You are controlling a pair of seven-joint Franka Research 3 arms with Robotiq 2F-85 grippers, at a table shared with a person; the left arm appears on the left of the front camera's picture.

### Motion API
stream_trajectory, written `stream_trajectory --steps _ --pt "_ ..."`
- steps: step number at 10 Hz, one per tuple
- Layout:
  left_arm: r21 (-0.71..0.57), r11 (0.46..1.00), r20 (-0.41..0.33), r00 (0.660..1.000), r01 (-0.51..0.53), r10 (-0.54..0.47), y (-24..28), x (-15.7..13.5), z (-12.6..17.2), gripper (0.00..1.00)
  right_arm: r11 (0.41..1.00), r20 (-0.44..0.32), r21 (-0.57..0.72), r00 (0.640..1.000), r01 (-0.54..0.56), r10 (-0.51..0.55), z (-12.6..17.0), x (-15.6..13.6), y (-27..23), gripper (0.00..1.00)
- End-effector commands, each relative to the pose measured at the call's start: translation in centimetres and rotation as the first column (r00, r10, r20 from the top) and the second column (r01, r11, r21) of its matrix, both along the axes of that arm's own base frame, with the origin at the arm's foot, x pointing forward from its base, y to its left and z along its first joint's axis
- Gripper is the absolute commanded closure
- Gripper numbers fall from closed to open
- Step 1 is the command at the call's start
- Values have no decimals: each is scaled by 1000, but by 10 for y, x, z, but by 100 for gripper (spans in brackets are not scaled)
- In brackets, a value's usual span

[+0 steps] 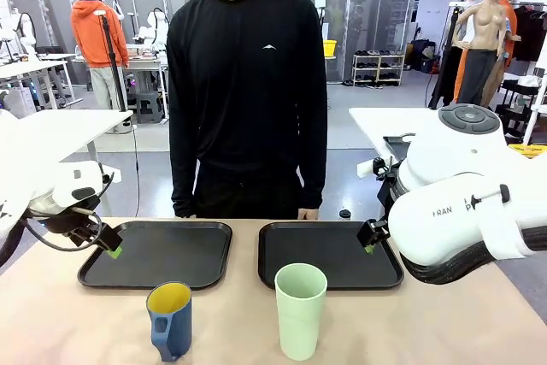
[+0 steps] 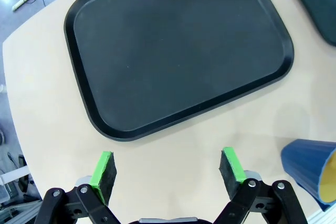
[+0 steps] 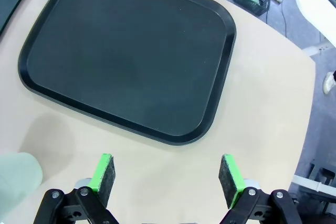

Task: Sort and store the cups by type.
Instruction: Pick up the Reusable plastic cup.

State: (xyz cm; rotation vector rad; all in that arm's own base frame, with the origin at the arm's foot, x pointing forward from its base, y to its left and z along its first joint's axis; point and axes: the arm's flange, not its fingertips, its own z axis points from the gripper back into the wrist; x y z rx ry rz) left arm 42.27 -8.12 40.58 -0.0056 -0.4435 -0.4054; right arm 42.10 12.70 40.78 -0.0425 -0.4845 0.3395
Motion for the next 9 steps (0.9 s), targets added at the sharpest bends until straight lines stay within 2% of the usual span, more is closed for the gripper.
stream_trajectory --steps 1,9 --pt "-1 1000 -6 1000 -2 2 1 -1 1 0 1000 0 0 1000 0 0 0 0 0 0" --pt "-1 1000 -6 1000 -2 2 1 -1 1 0 1000 0 0 1000 0 0 0 0 0 0"
